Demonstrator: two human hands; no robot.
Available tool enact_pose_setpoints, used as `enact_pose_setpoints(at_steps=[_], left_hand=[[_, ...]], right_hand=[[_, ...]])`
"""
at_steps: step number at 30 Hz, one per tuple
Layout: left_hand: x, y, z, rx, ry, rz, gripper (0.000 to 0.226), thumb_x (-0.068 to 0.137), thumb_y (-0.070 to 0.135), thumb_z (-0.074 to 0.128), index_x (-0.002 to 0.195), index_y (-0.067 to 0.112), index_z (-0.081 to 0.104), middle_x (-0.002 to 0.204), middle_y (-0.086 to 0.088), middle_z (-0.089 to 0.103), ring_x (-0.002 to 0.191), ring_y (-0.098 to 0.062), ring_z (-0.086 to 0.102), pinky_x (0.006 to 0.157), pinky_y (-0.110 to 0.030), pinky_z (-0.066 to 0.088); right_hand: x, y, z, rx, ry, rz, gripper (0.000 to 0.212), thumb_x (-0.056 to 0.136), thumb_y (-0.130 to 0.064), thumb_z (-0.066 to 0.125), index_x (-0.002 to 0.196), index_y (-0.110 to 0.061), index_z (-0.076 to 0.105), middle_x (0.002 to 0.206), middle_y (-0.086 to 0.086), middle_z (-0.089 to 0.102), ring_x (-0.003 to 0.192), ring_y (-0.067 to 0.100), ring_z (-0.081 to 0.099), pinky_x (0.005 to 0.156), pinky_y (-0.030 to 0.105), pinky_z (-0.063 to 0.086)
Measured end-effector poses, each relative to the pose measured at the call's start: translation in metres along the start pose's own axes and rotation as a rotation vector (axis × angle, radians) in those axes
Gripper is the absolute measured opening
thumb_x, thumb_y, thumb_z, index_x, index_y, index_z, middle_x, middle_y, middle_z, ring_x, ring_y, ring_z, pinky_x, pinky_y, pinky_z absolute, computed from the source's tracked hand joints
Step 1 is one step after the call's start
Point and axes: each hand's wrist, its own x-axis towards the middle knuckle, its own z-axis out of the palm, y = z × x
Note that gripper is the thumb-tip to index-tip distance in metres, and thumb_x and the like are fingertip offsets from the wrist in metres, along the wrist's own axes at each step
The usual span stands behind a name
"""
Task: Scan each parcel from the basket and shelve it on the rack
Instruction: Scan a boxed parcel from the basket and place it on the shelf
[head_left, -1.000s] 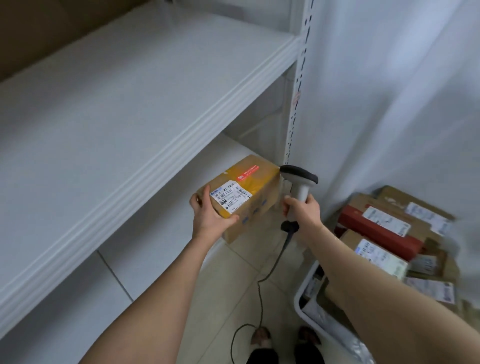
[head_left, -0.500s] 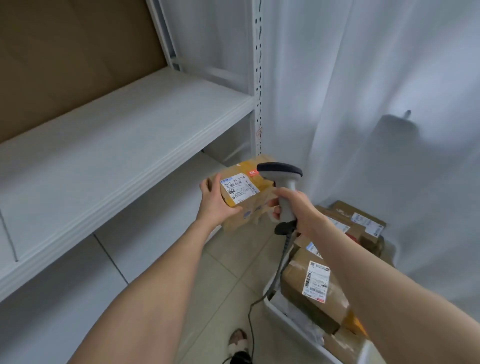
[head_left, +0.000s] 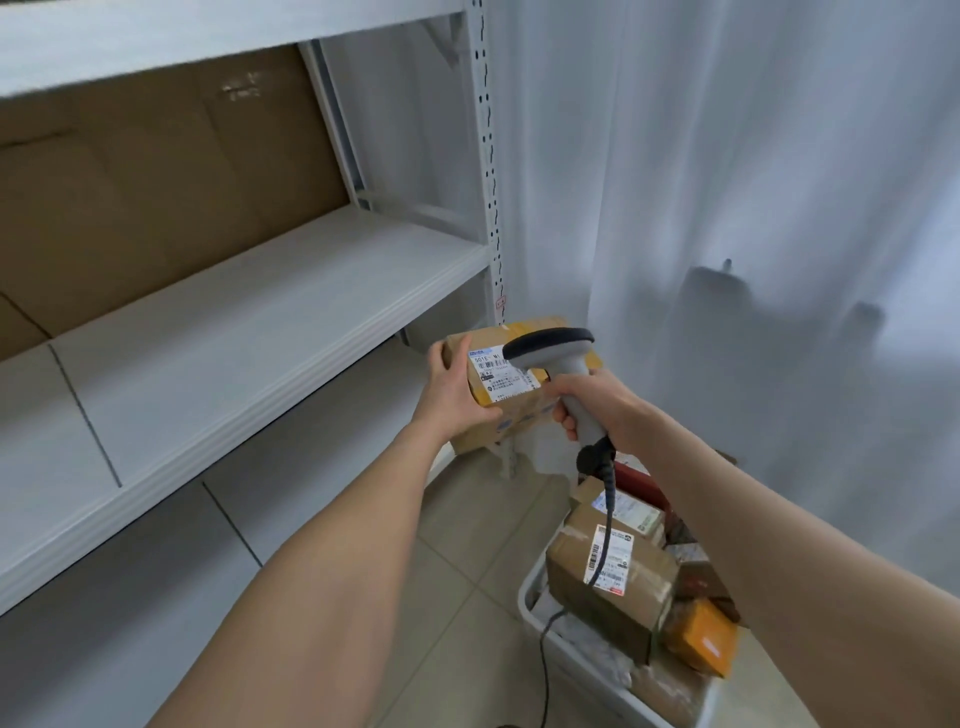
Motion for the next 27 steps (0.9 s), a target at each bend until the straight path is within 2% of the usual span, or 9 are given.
enact_pose_setpoints(at_steps=[4,7,13,27], left_hand=[[-0.002,0.009,-0.009,0.006,0.014,0.003,0.116,0.061,0.035,0.085,0.150,0.027,0.010,0.150,0.004,-0.002,0.135,-0.029,0.031,0.107,-0.036,0.037],[-0.003,0.014,-0.016,0.027,0.019,0.002,0.115,0.062,0.034,0.085,0.150,0.027,0.010,0.150,0.002,0.000,0.136,-0.030,0.031,0.106,-0.037,0.038],[-0.004,0.021,-0.028,0.076,0.037,0.008,0.113,0.064,0.033,0.085,0.149,0.027,0.011,0.151,-0.002,0.002,0.136,-0.030,0.033,0.106,-0.041,0.040],[0.000,0.031,-0.039,0.107,0.064,0.014,0.112,0.067,0.033,0.084,0.149,0.027,0.009,0.151,-0.005,0.005,0.137,-0.031,0.031,0.105,-0.044,0.043]], right_hand=[[-0.016,-0.012,0.000,-0.038,0.031,-0.028,0.015,0.086,-0.015,0.065,0.091,-0.004,0.057,0.061,0.006,0.057,0.046,0.014,0.048,0.048,0.026,0.046],[-0.024,-0.019,-0.002,0.005,0.038,-0.026,0.013,0.086,-0.013,0.064,0.091,-0.004,0.056,0.057,0.005,0.057,0.043,0.013,0.048,0.045,0.025,0.046],[-0.035,-0.033,-0.003,-0.001,0.050,-0.031,0.021,0.088,-0.014,0.062,0.102,0.001,0.059,0.053,0.004,0.057,0.038,0.010,0.048,0.042,0.020,0.046],[-0.046,-0.051,-0.012,-0.066,0.010,-0.061,0.013,0.090,-0.017,0.060,0.096,-0.005,0.060,0.053,0.000,0.057,0.040,0.008,0.049,0.043,0.021,0.046]])
